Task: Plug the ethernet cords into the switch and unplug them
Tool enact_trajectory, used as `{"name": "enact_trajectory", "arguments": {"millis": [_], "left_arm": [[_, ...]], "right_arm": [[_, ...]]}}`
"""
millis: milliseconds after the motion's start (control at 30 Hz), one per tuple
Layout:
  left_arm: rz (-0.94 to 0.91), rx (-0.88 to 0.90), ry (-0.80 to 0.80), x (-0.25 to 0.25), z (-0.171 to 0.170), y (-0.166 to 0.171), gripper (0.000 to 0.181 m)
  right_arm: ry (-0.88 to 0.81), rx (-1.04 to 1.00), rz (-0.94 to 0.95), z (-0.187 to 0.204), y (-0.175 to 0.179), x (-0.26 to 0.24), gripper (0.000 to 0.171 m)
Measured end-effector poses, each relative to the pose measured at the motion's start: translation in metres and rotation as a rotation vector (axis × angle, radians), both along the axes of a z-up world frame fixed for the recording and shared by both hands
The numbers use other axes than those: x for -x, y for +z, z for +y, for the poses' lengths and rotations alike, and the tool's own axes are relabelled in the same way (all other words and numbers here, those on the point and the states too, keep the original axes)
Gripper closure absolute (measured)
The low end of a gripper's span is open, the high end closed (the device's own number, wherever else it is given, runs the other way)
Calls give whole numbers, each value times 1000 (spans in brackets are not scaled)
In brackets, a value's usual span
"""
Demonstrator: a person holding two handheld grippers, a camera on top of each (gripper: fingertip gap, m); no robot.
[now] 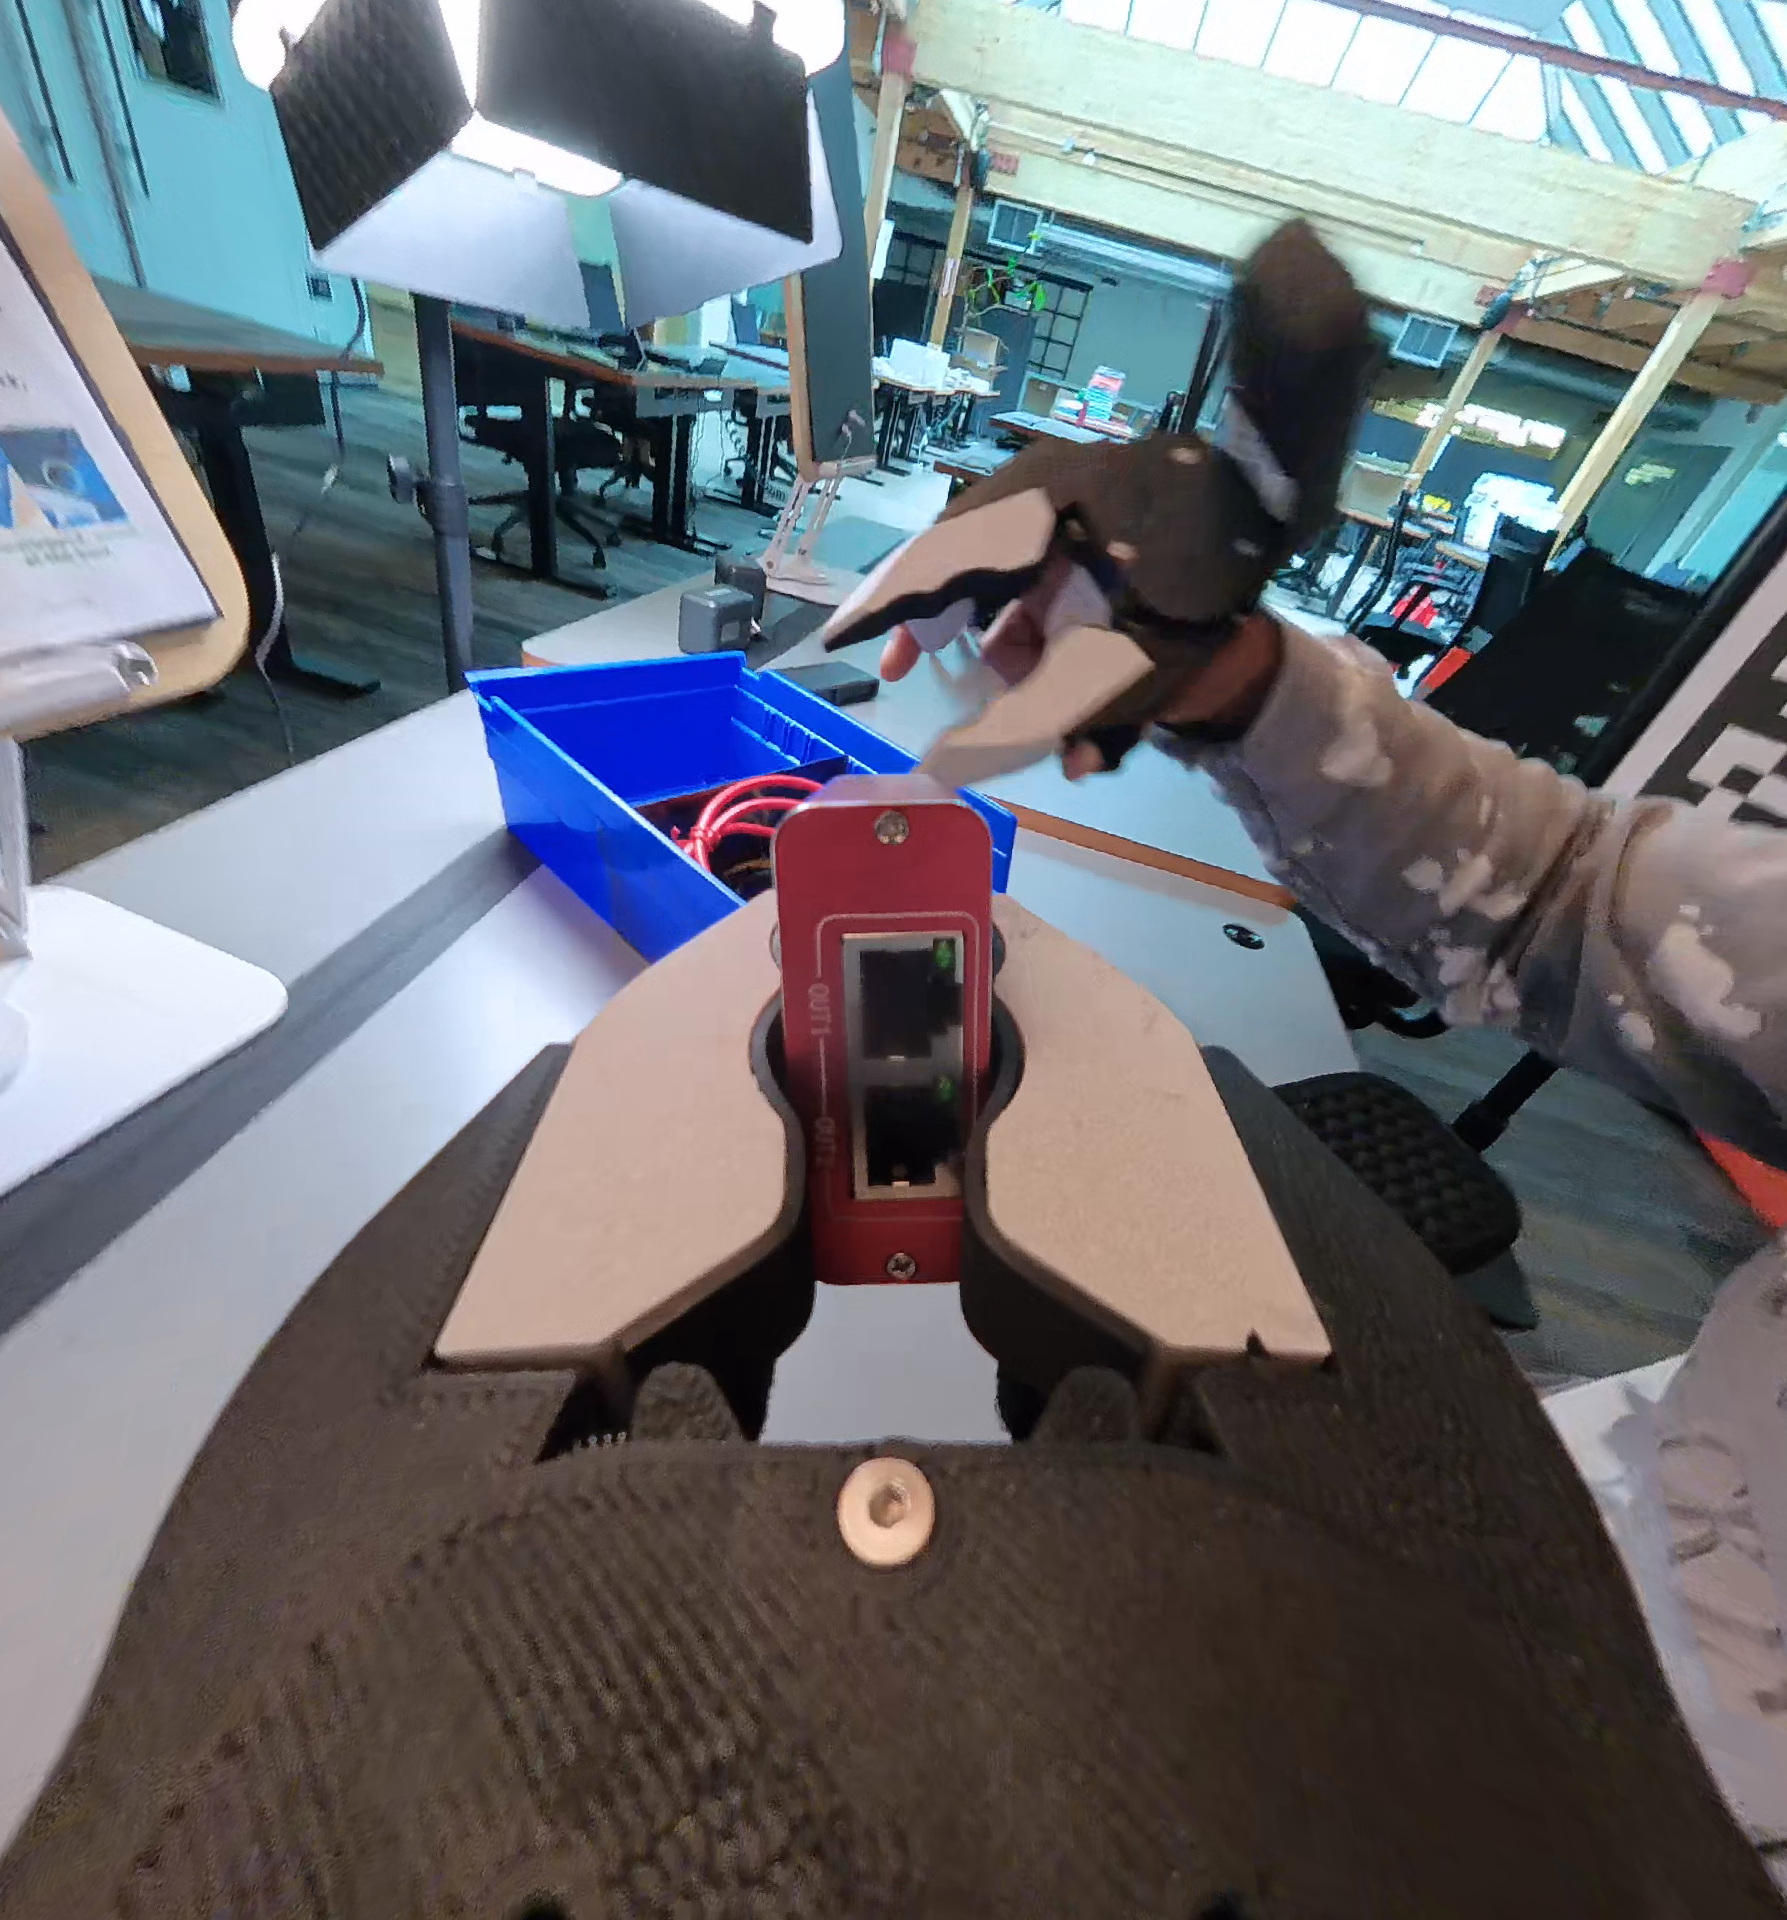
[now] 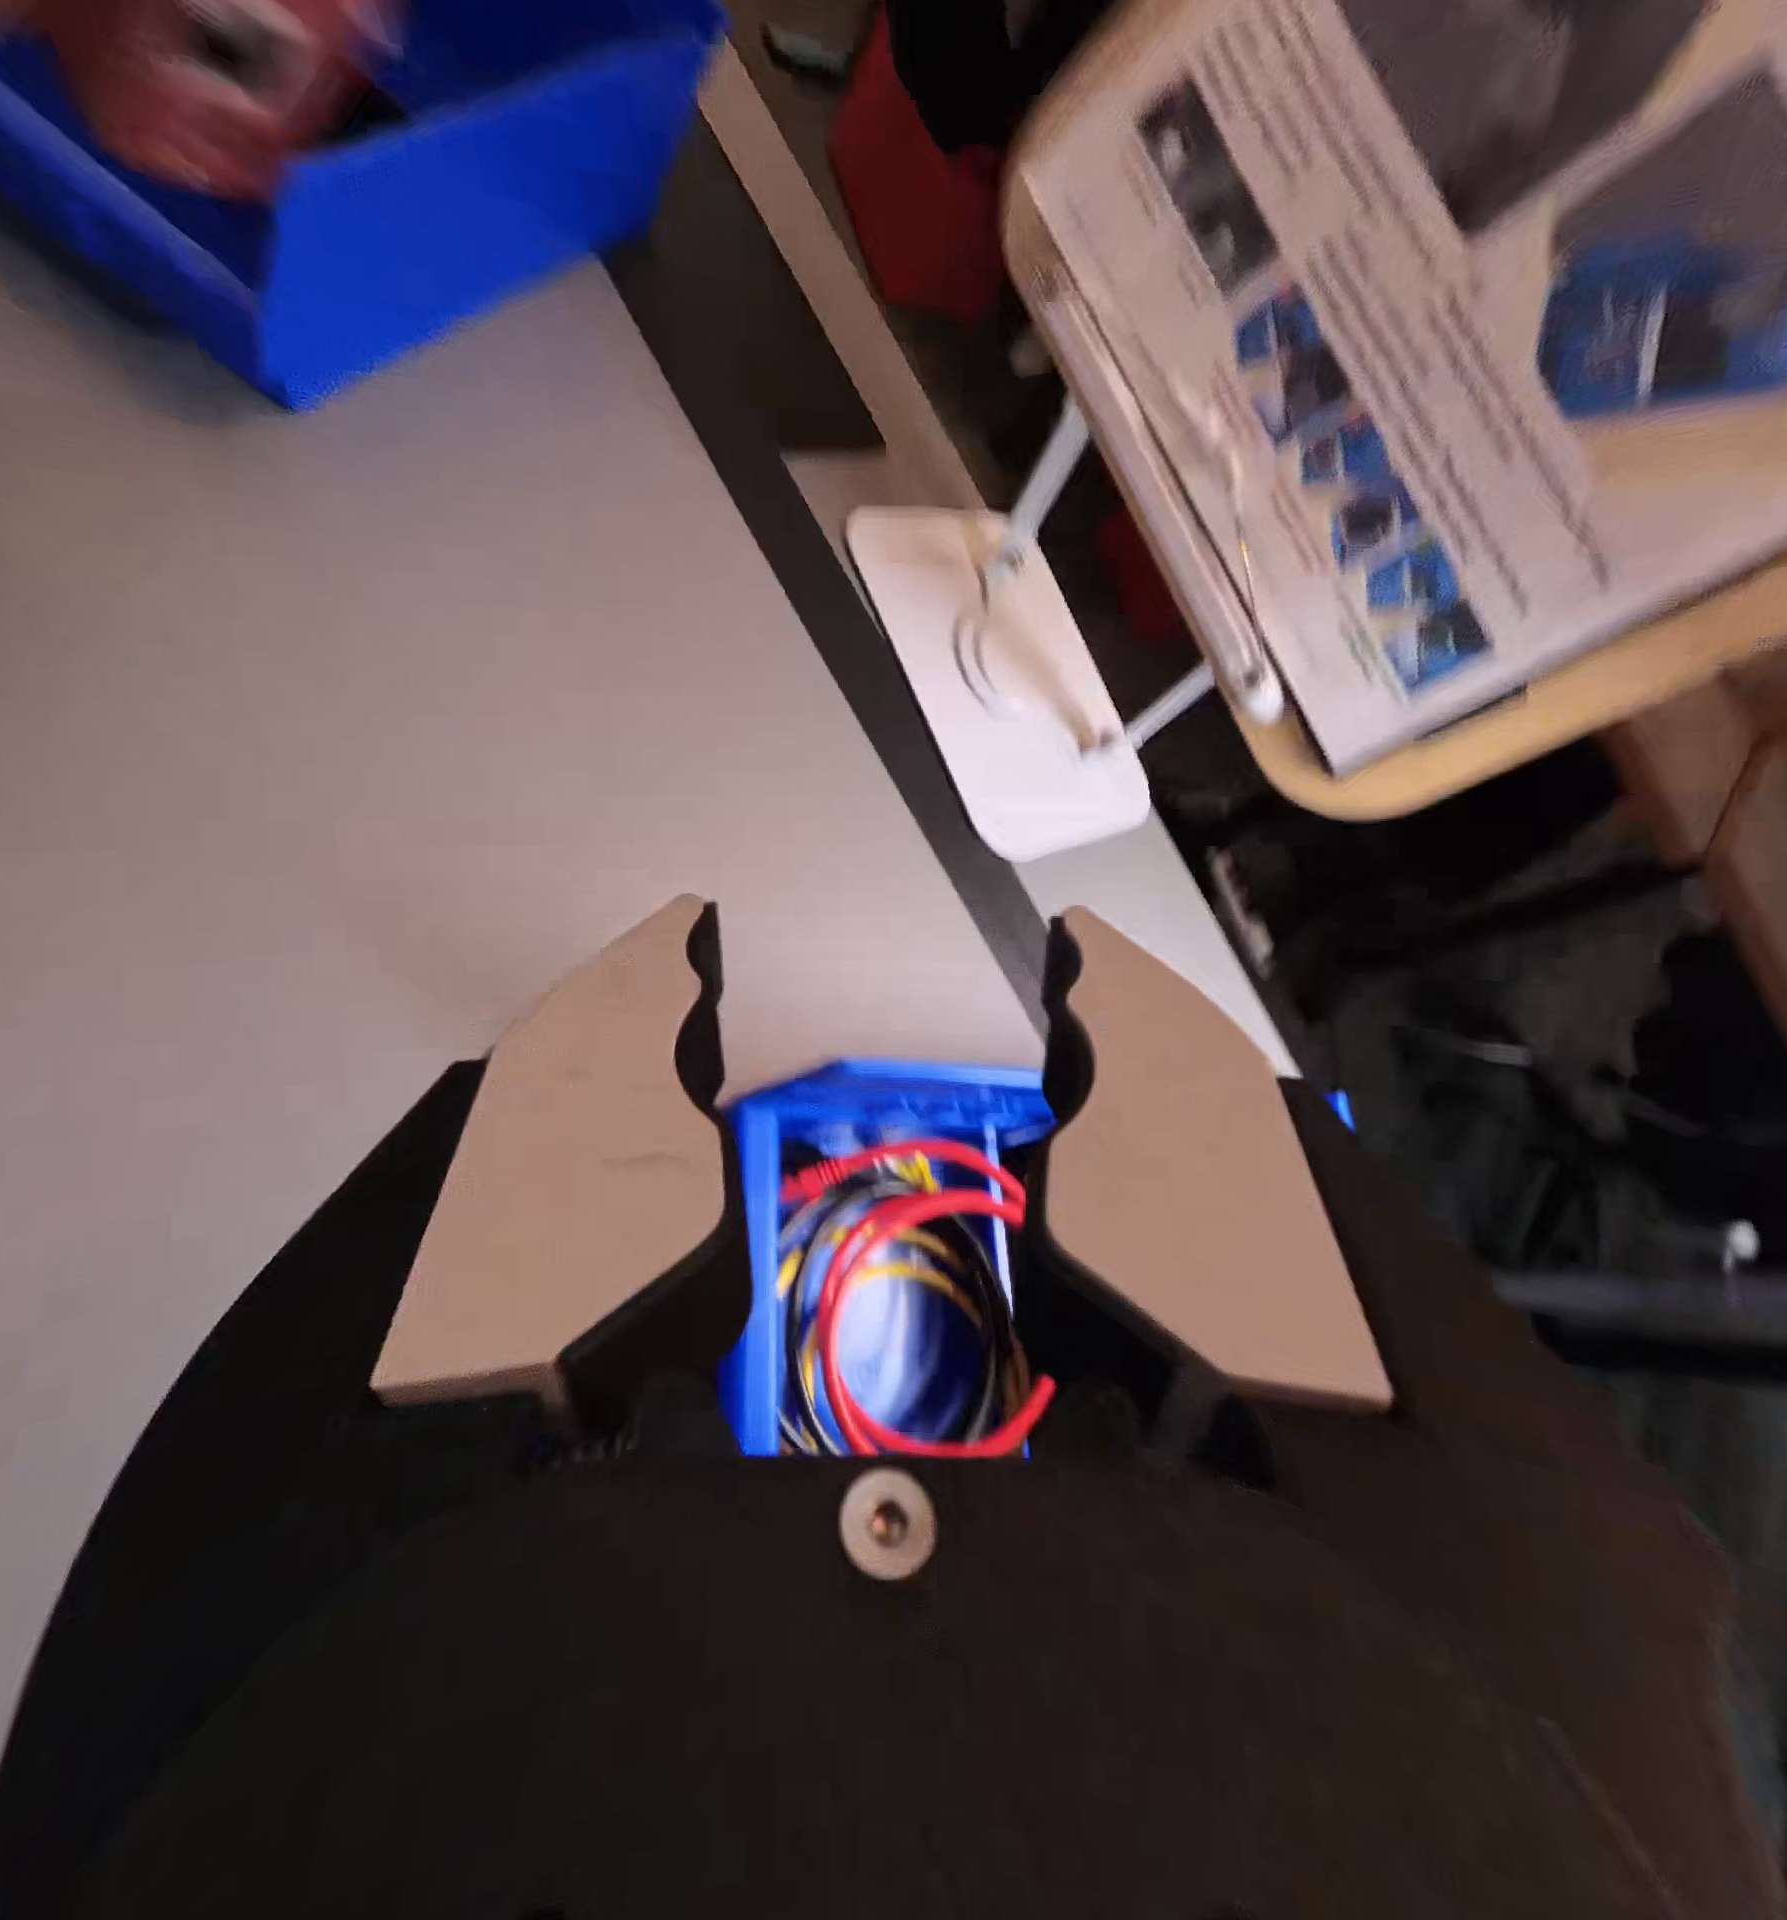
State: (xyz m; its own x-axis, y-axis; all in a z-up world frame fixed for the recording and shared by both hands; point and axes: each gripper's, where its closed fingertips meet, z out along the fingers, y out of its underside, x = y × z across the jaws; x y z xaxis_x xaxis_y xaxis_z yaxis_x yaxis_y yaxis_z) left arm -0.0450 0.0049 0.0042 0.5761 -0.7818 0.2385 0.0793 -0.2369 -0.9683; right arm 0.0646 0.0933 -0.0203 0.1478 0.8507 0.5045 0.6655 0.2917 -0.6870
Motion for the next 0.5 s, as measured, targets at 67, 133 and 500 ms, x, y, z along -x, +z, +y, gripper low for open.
{"name": "enact_trajectory", "arguments": {"millis": [67, 133, 500], "left_arm": [[-37, 86, -1, -9, 6, -10, 152], [-60, 159, -8, -21, 11, -22, 152], [-53, 261, -53, -55, 11, -45, 150]], "right_arm": [[95, -91, 32, -39, 1, 29, 100], [148, -204, 29, -64, -2, 52, 95], [193, -296, -101, -75, -28, 90, 102]]}}
